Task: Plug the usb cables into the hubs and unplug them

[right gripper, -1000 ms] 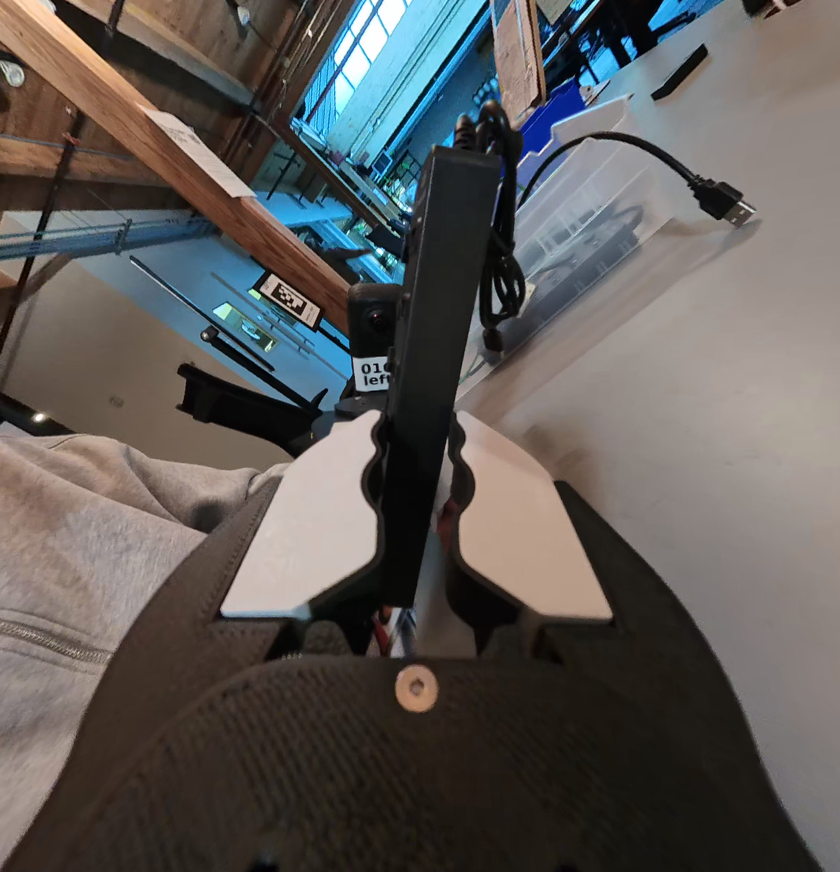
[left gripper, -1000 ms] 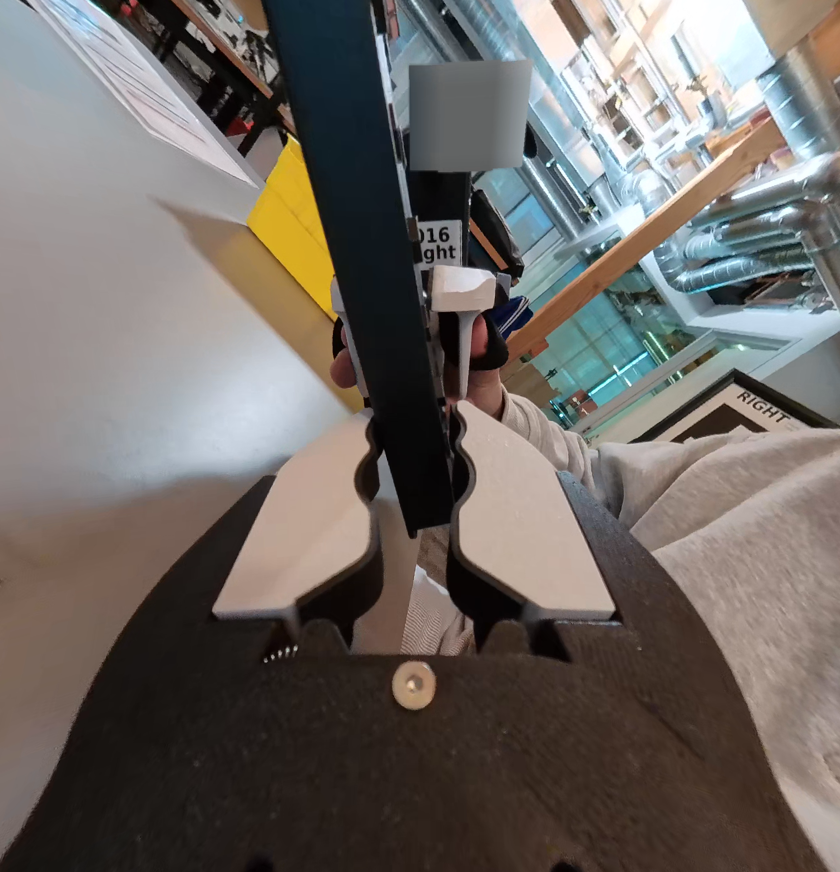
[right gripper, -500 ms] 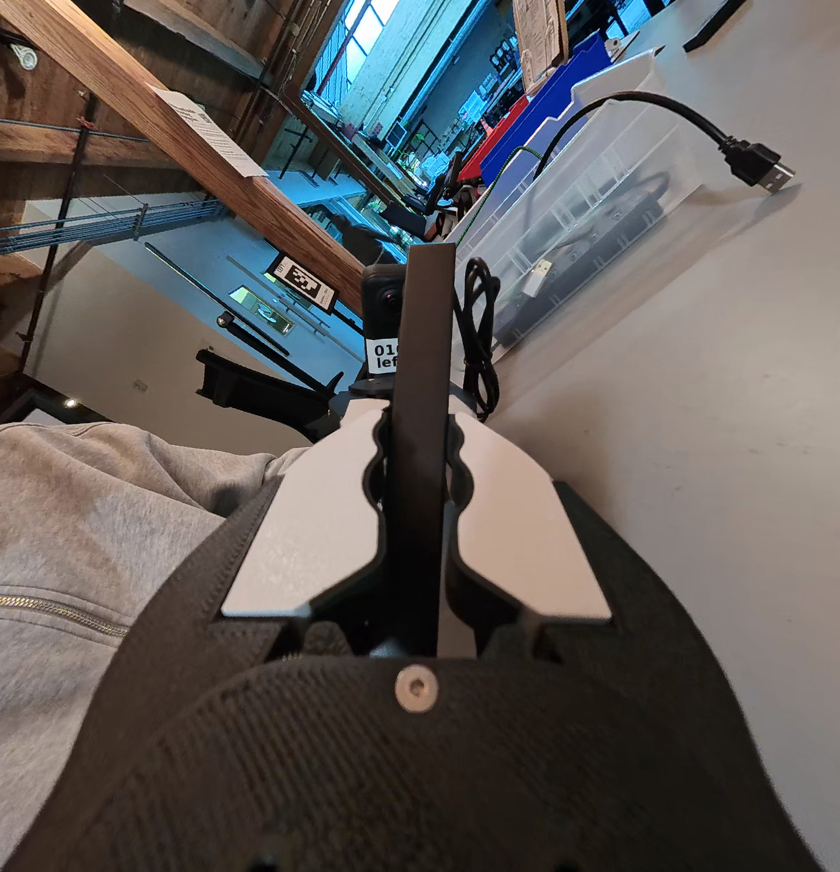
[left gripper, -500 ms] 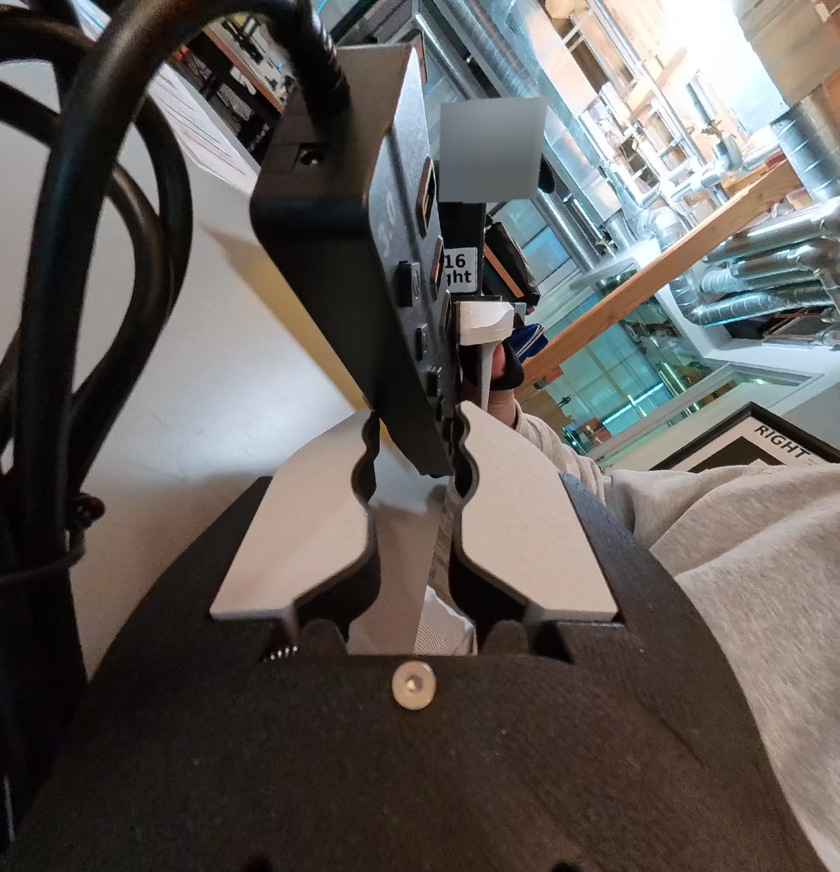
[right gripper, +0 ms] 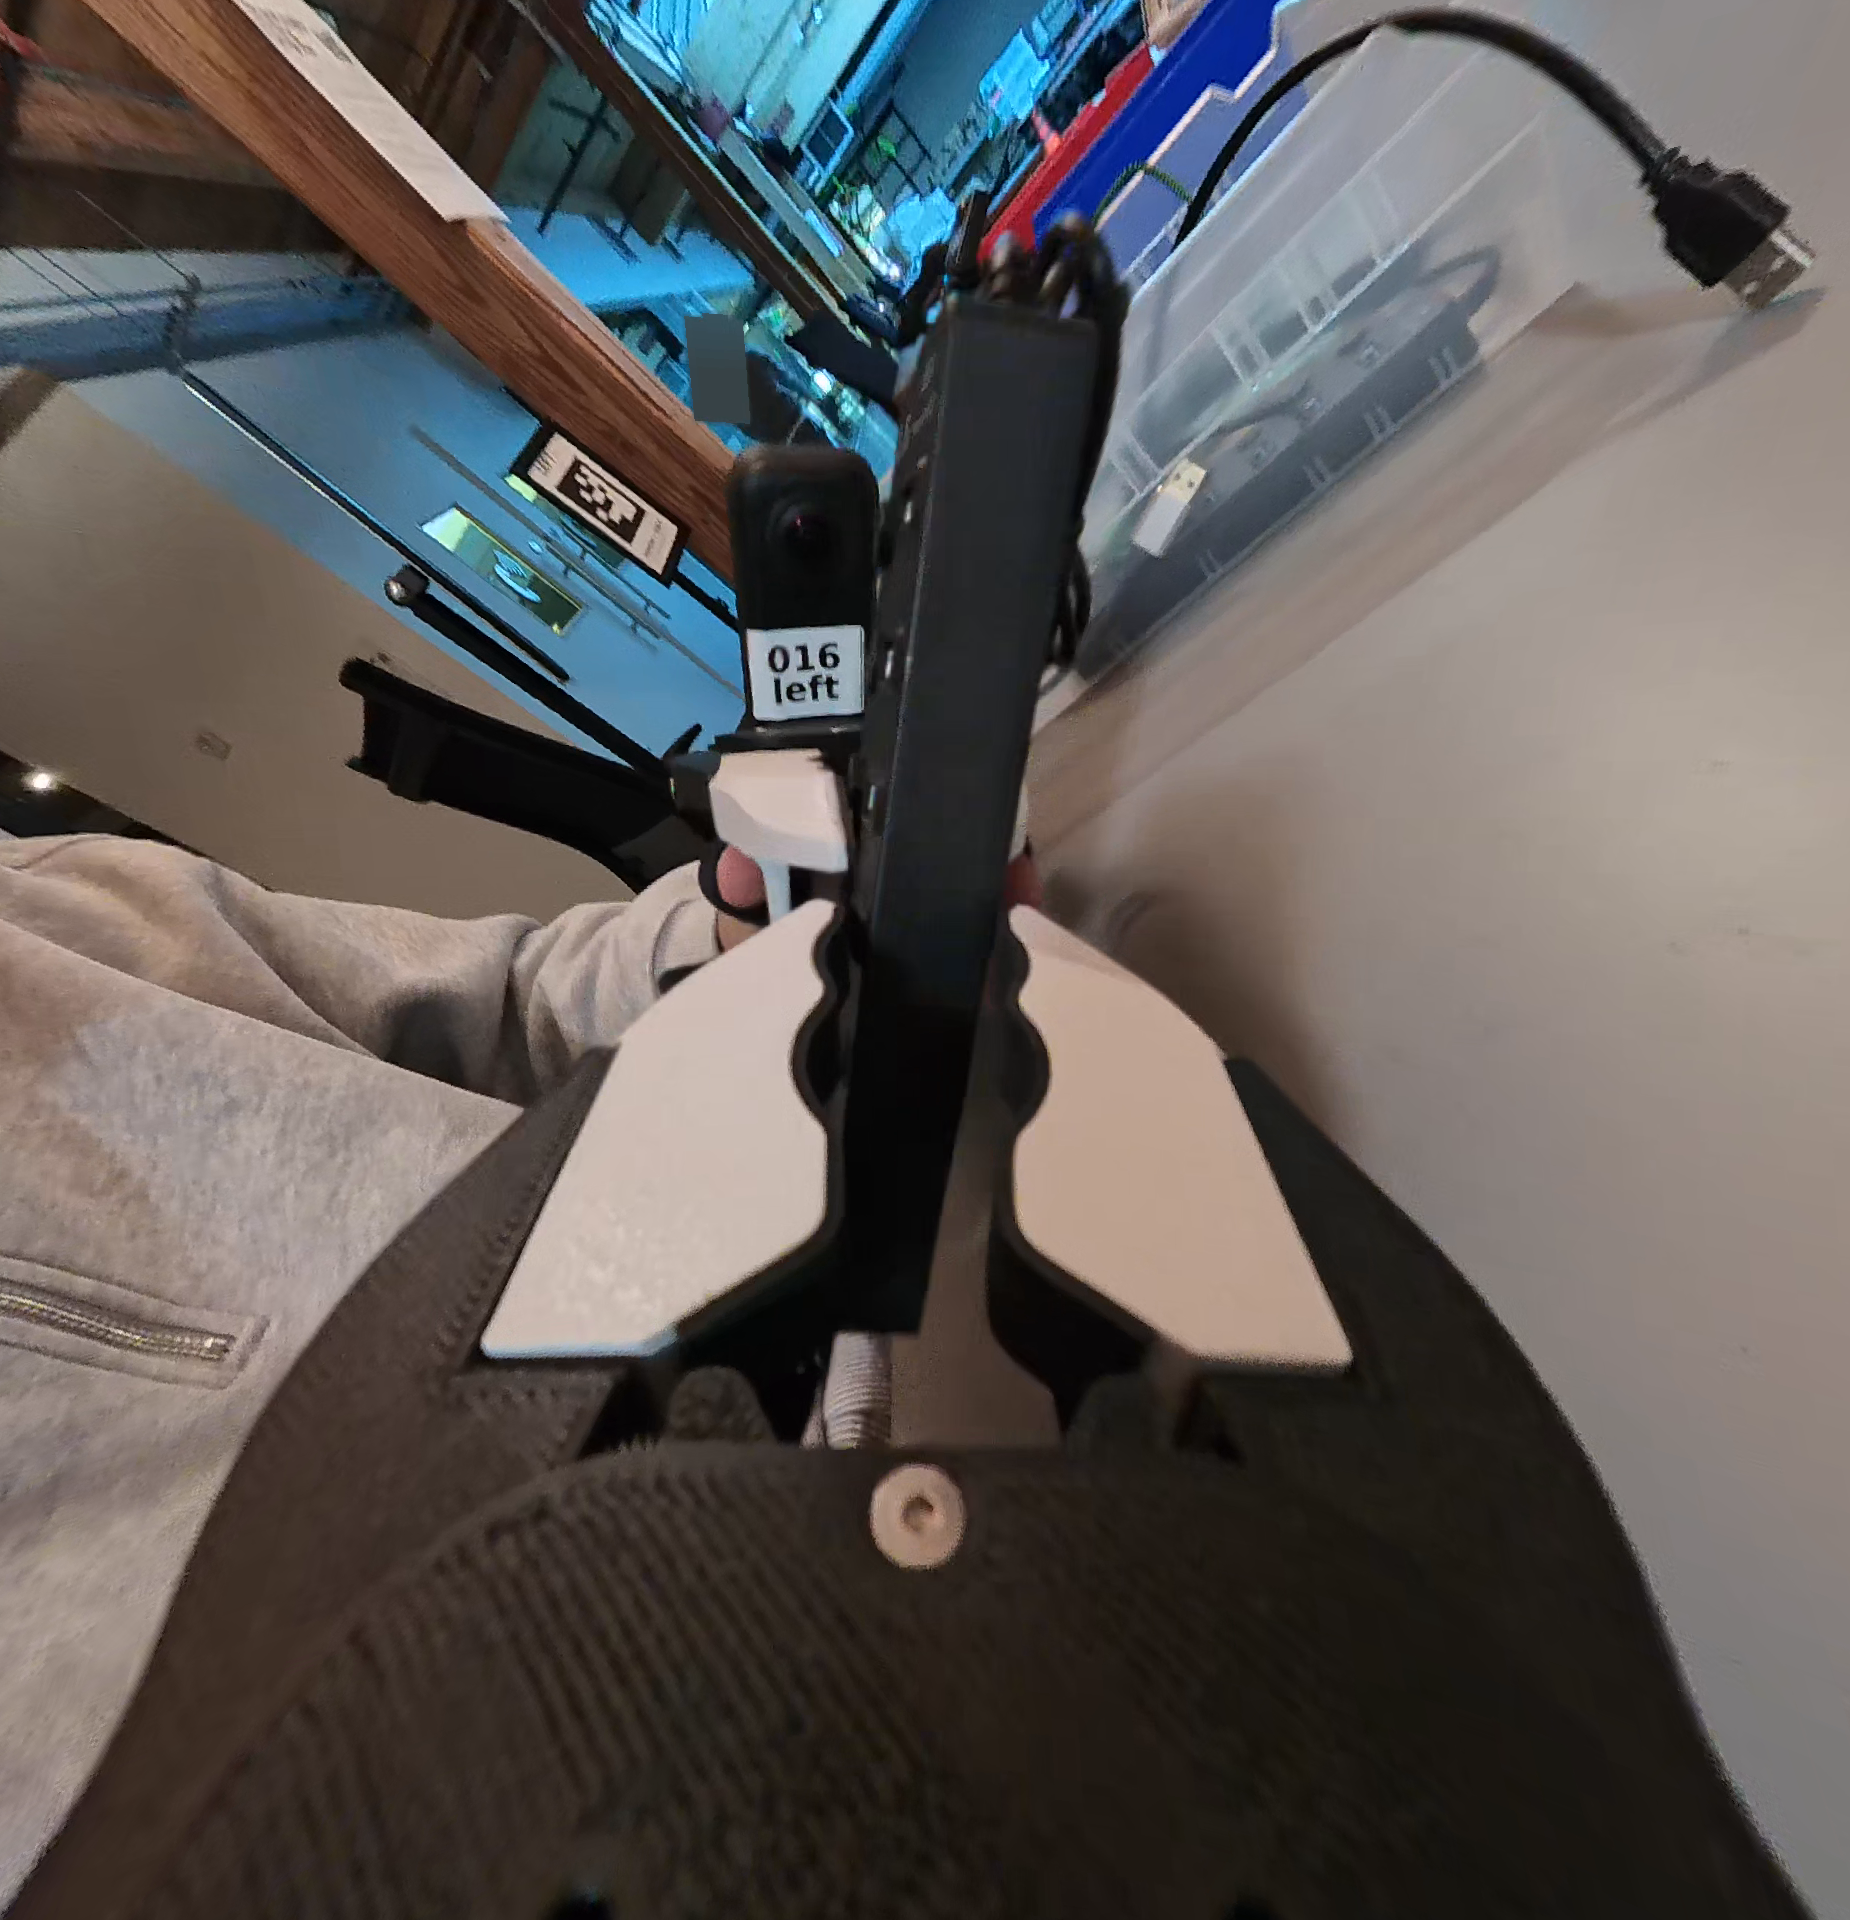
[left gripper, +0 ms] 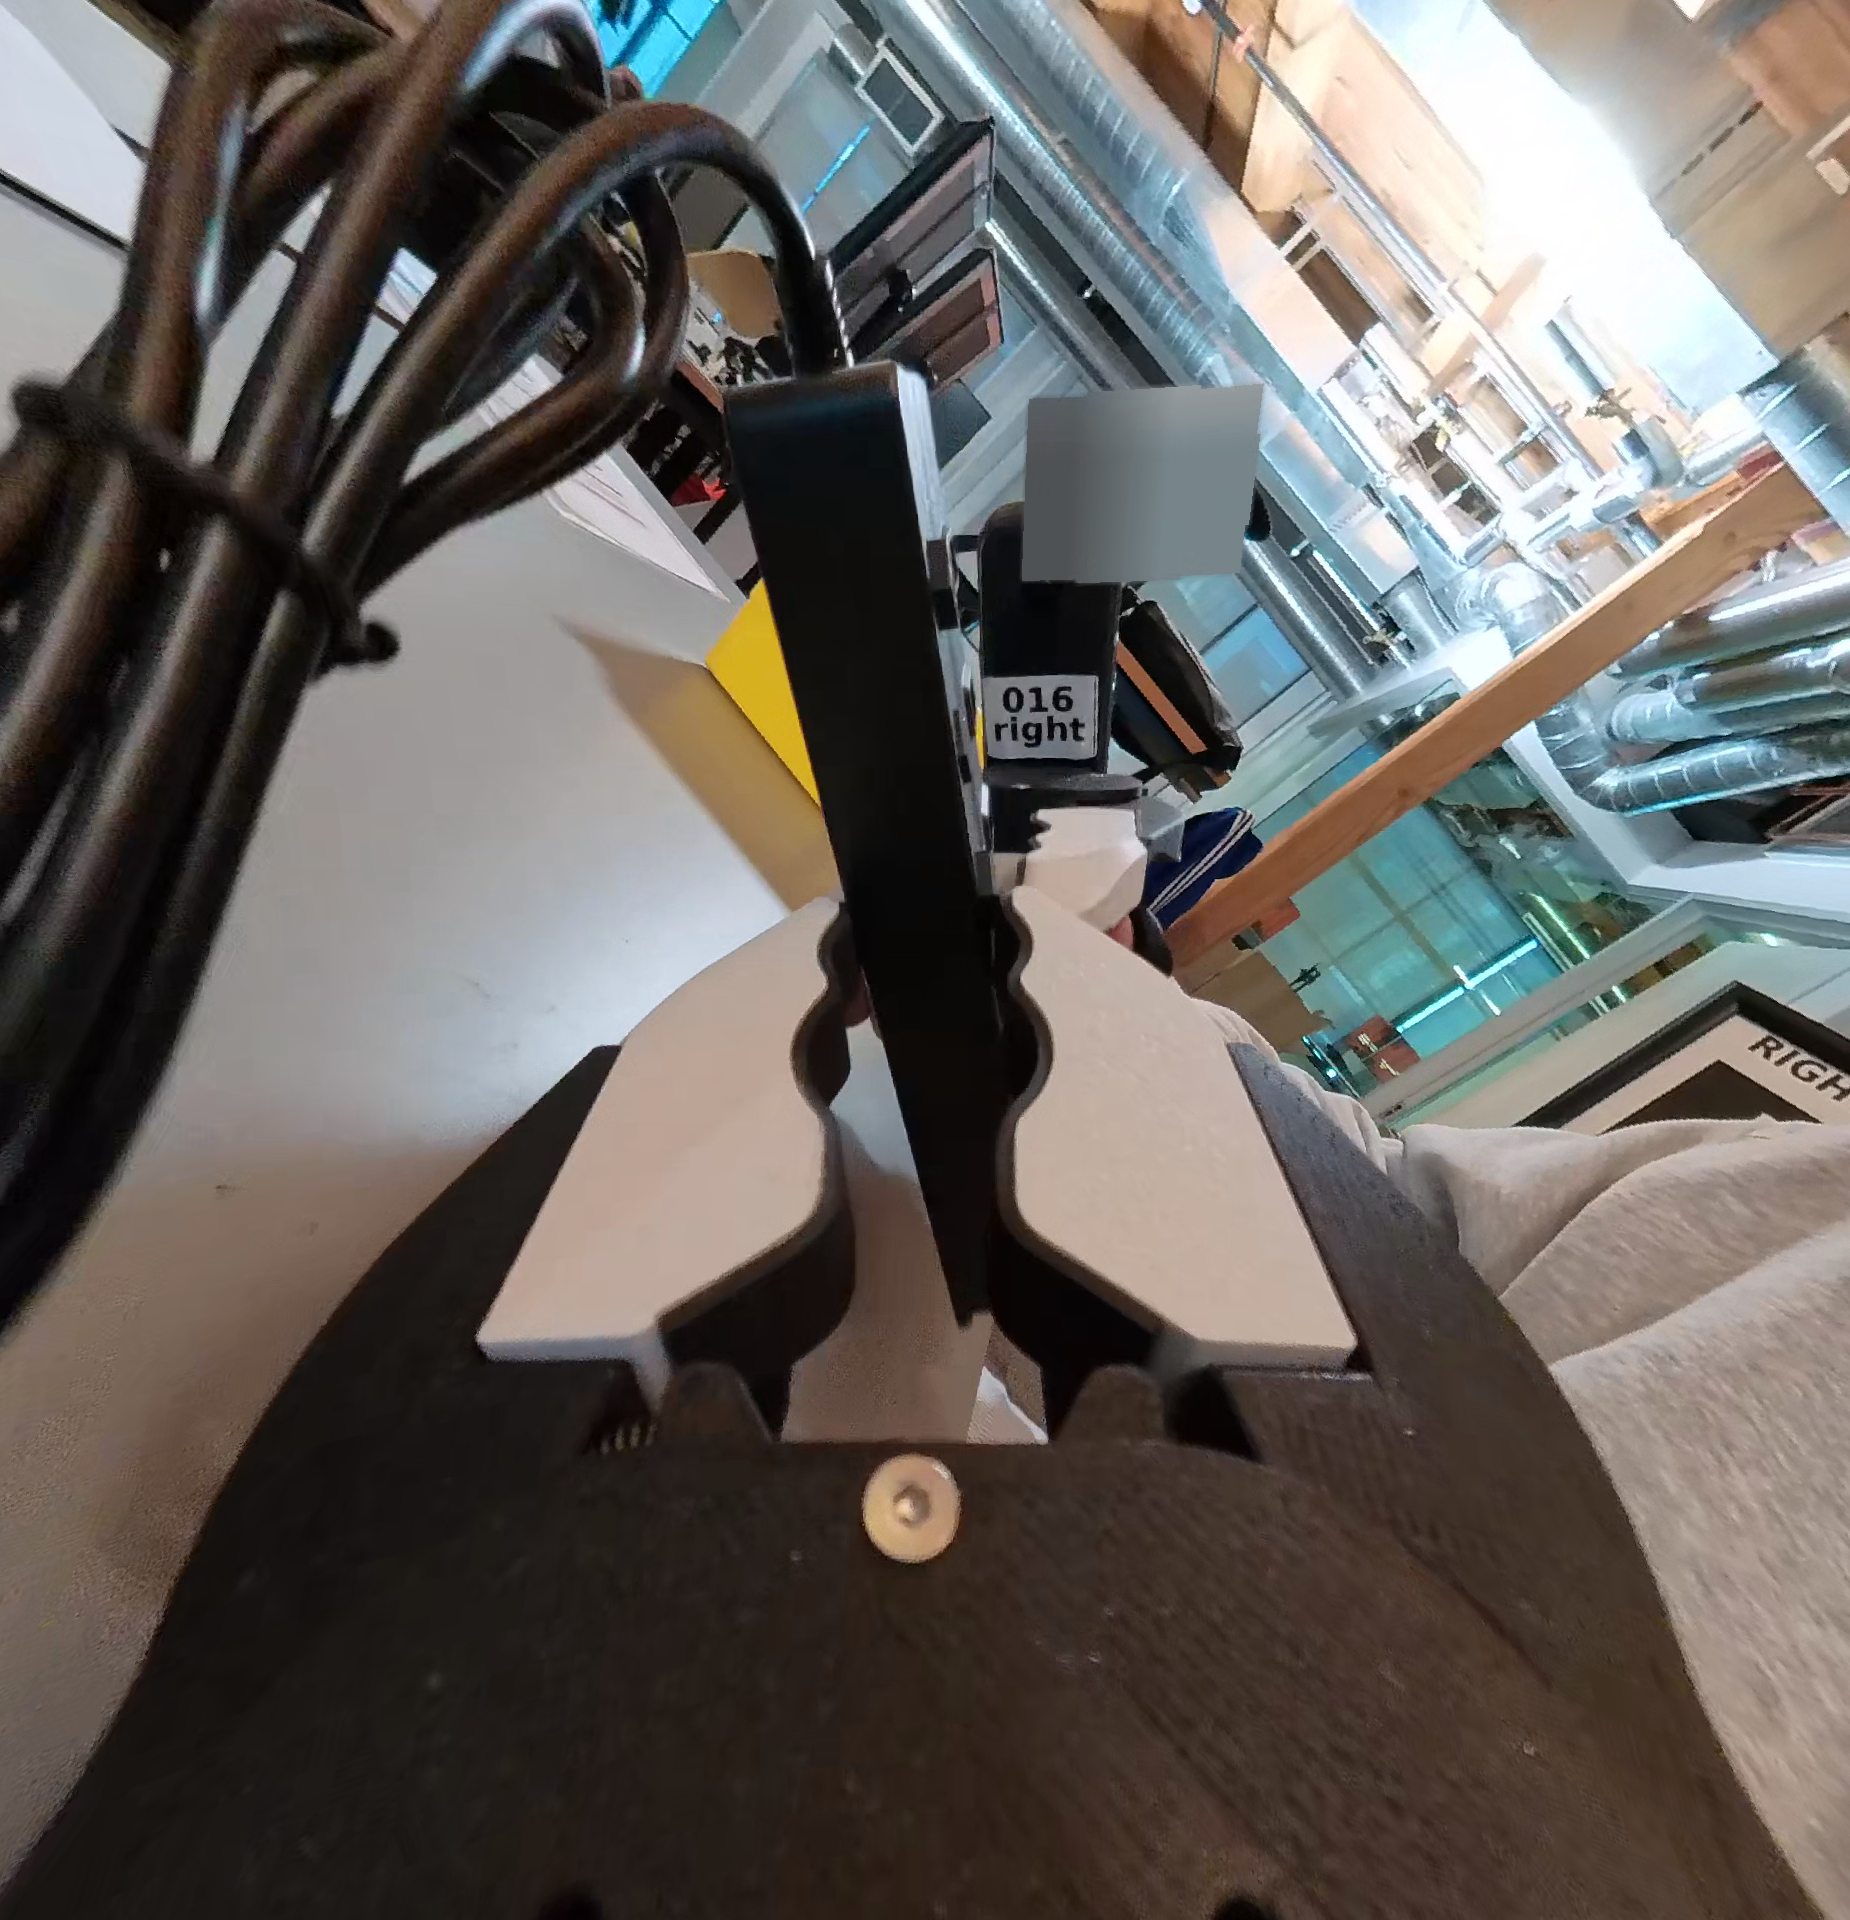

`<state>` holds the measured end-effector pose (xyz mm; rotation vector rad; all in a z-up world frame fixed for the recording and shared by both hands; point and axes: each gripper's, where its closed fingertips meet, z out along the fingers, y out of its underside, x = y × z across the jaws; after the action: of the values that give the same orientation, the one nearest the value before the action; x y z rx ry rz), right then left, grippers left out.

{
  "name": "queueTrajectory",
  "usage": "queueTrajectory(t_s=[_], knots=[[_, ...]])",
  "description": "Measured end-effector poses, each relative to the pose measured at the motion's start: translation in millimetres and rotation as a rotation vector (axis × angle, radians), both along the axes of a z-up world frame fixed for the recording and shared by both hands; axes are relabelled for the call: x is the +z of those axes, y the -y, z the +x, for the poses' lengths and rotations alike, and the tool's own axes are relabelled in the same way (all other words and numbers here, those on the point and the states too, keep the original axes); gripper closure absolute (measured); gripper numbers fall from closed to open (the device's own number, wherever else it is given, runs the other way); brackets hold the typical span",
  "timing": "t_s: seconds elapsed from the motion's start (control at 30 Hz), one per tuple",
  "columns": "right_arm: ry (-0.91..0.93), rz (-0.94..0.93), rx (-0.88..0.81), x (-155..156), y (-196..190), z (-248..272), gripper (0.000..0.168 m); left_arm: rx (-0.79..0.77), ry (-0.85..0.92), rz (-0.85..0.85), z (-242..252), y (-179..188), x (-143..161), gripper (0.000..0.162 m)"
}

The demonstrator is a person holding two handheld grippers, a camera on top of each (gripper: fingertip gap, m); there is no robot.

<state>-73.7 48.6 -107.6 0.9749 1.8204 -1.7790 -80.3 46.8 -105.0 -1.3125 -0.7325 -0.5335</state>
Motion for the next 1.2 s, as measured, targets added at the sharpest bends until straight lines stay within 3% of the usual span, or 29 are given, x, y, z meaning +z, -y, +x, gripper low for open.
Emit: queueTrajectory(t_s=[0.43, 0.73, 1.03, 1.2], knots=[[0.05, -0.051, -0.005, 2.7, 2.5, -0.4, 0.143, 0.006, 0.024, 0.041, -2.5, 2.3, 3.9, 0.134], [0.104, -0.167, -0.089, 12.1, -16.3, -15.4, 0.145, -0.057, 0.056, 0.034, 8.7, -8.3, 0.2, 0.113], [0.087, -0.197, -0.059, 18.0, 0.3, -4.4, 0.145, -0.118, 0.171, 0.126, 13.3, -9.5, 4.0, 0.118], [0.083, -0.194, -0.083, 15.8, -0.7, -7.1, 0.145, -0.118, 0.146, 0.109, 16.1, -11.6, 3.0, 0.136]])
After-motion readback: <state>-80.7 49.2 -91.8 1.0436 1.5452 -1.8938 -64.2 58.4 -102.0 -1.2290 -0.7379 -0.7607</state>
